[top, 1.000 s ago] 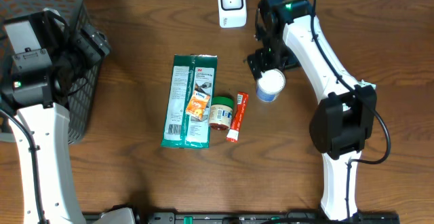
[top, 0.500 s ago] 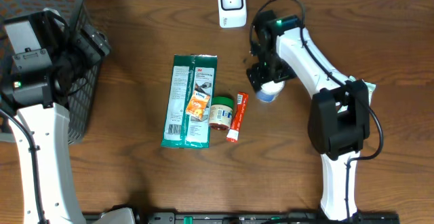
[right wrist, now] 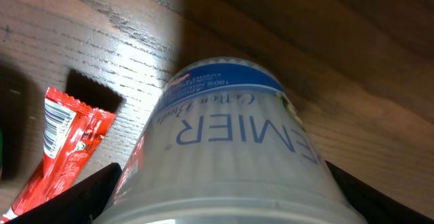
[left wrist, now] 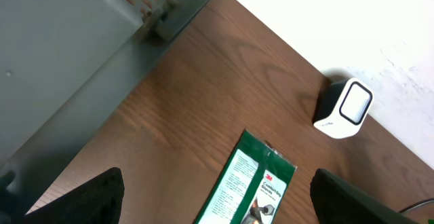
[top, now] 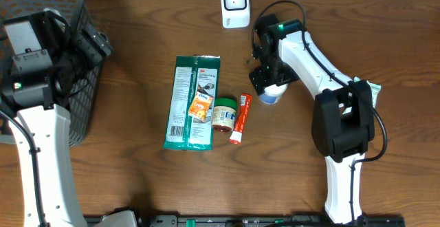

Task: Scan the item barcode

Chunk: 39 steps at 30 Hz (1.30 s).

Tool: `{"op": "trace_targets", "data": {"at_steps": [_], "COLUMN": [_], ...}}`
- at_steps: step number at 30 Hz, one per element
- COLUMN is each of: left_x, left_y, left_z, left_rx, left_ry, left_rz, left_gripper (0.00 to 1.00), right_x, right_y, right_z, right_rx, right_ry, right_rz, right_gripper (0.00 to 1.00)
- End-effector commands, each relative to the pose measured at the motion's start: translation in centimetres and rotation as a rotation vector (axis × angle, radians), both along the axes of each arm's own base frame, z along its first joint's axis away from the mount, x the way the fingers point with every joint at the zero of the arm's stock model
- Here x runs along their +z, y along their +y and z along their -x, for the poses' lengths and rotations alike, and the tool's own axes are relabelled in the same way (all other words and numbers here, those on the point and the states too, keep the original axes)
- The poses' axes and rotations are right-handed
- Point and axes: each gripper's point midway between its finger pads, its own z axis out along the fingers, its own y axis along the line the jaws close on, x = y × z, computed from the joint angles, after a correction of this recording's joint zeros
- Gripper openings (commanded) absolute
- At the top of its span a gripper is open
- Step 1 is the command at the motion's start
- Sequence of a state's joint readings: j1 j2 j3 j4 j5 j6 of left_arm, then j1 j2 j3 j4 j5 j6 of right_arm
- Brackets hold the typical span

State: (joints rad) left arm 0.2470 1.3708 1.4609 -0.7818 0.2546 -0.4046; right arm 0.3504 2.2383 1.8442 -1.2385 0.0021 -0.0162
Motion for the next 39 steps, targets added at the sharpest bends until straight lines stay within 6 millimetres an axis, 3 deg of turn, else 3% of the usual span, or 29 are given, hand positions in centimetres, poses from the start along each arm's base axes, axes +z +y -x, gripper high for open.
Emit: {"op": "trace_targets", "data": {"at_steps": [1,13,39], "left_x": [0.82,0.82,0.82], "left_y": [0.36,0.36,0.36], "left_z": [0.01,0.01,0.01], "left_rx": [0.013,0.013,0.013], "left_ry": [-0.018,-0.018,-0.018], "left_rz": [-0.014,-0.014,-0.014], "left_gripper": [0.86,0.86,0.86], "right_x": [0.44,0.38,0.37], "right_y": [-0.20,-0.14,-0.13], "right_z": [-0.24,-0.37,-0.34], "right_rx": [0.022,0.021,0.002], "right_ry": [-0.025,-0.031,-0.030], "right_rz": [0.019,0.017,0.017], "right_gripper": [0.85,0.81,0.85]}}
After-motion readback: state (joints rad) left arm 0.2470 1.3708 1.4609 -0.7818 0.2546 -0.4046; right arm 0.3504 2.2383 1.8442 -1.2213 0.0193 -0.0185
